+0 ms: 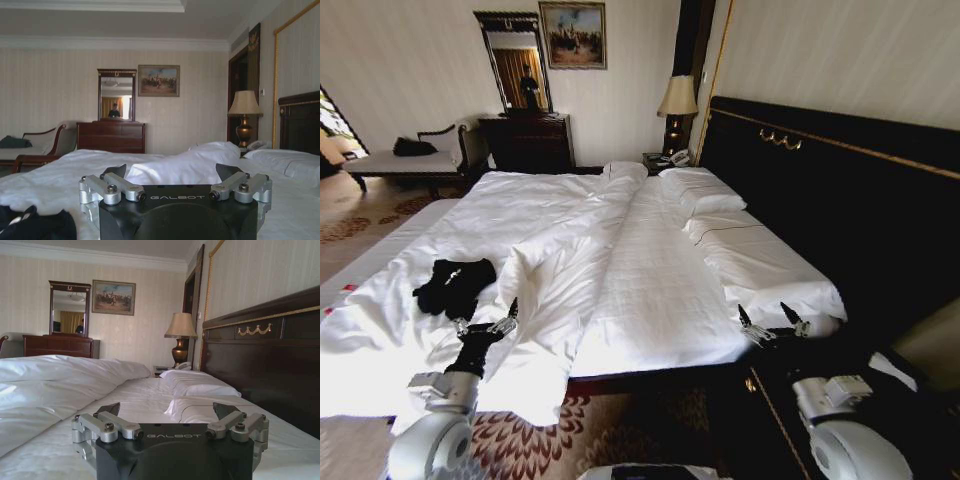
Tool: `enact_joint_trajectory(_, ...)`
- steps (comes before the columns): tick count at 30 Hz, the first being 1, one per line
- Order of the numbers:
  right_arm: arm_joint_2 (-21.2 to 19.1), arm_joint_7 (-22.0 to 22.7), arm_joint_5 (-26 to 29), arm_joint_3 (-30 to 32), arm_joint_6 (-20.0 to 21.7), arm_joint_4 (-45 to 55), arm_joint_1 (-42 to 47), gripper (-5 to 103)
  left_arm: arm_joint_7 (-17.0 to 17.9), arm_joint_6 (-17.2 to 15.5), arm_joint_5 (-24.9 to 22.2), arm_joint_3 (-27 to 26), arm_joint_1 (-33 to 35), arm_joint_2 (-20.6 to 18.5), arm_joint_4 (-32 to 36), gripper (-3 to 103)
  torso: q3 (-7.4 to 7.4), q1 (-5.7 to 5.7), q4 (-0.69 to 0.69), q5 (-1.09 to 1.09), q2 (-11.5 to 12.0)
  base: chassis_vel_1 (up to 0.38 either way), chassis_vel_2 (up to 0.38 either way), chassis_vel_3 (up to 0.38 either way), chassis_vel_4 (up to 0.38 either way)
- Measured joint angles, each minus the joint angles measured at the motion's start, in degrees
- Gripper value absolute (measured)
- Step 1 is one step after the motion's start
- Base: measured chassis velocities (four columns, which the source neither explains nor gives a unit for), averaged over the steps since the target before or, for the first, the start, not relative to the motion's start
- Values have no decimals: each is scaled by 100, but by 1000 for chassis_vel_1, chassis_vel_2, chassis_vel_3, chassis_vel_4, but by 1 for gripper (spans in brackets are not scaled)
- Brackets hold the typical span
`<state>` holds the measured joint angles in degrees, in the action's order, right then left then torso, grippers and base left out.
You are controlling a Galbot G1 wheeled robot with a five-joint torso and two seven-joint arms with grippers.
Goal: Fold the clothes on the bed.
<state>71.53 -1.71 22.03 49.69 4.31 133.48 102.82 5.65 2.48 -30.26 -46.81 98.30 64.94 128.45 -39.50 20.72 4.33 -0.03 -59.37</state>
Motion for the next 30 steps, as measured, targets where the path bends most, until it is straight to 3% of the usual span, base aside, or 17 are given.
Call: enact_joint_trajectory(30,69,82,-55,-74,-4,-91,-97,100,6,-4,20,41,30,16,95,100,0,1,0,0,0,-82,81,85,-81)
